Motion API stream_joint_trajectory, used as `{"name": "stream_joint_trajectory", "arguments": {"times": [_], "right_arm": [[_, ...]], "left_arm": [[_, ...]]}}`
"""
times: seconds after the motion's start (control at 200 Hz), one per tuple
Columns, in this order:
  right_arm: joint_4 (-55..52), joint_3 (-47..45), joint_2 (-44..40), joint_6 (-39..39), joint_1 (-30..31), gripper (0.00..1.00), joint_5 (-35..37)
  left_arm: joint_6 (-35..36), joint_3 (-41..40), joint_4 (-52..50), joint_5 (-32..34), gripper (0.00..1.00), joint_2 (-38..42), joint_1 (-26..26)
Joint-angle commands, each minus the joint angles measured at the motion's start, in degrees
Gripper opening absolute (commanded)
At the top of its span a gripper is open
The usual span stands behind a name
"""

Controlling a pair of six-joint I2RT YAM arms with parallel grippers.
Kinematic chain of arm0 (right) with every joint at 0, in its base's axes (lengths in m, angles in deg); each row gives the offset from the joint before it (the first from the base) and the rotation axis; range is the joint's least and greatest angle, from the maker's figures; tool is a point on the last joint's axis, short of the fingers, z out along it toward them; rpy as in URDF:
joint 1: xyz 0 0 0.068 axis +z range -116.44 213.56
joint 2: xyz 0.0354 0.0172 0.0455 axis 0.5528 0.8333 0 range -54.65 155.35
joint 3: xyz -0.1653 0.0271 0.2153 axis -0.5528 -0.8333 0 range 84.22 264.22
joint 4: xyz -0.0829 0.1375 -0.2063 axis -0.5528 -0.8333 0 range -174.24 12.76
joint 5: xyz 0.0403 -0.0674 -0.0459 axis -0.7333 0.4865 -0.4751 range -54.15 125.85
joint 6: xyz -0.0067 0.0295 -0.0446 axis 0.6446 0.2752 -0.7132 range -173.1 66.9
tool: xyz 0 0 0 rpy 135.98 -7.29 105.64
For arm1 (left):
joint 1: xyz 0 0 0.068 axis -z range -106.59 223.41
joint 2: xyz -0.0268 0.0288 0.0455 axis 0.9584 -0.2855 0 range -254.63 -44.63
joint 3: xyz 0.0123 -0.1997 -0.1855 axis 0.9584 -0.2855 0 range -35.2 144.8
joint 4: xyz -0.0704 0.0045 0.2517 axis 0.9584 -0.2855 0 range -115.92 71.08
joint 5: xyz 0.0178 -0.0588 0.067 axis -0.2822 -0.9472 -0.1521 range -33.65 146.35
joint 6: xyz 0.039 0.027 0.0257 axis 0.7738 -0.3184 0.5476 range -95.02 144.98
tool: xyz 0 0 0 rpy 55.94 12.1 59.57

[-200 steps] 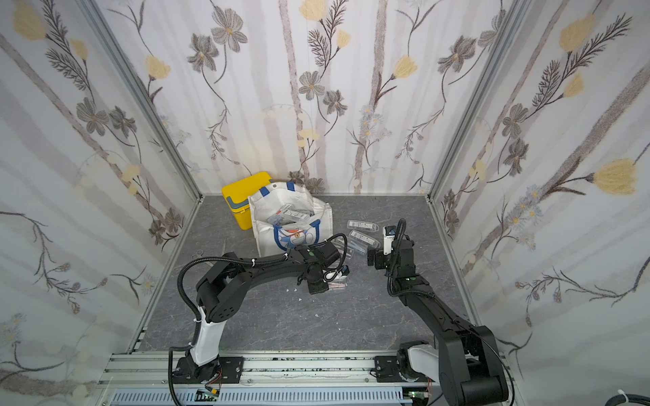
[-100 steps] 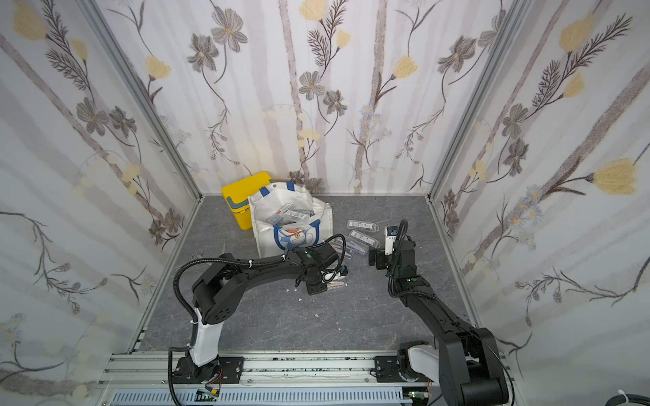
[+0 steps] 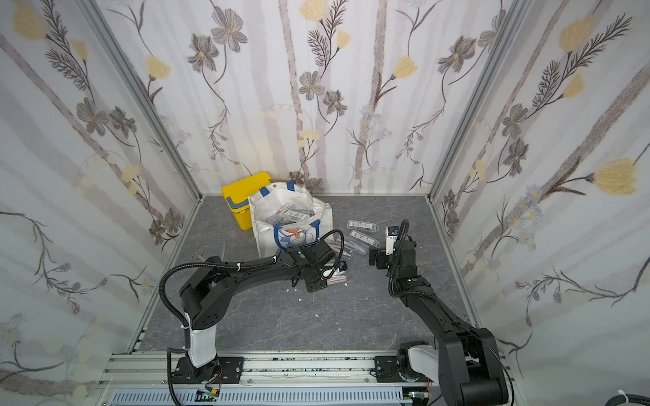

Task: Put the compass set into the canvas bag
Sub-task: Pick up the compass set at the center of the board, then place the compass set in the canvas bag.

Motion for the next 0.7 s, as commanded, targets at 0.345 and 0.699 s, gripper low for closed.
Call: {"name": "stream_joint_trajectory", "arguments": {"times": [0.345,0.699], "right_arm": [[2.24,-0.20,0.07,1.18,-0.51,0.99,-0.36],[2.46,-0.52,0.06,1.28,-0.71,0.99,-0.55]], "left_arm": [[-0.04,0.82,8.86,0.92,0.39,8.46,-3.38],[4.28,6.88,8.94,-0.16,0.38,12.37,-8.47]]}}
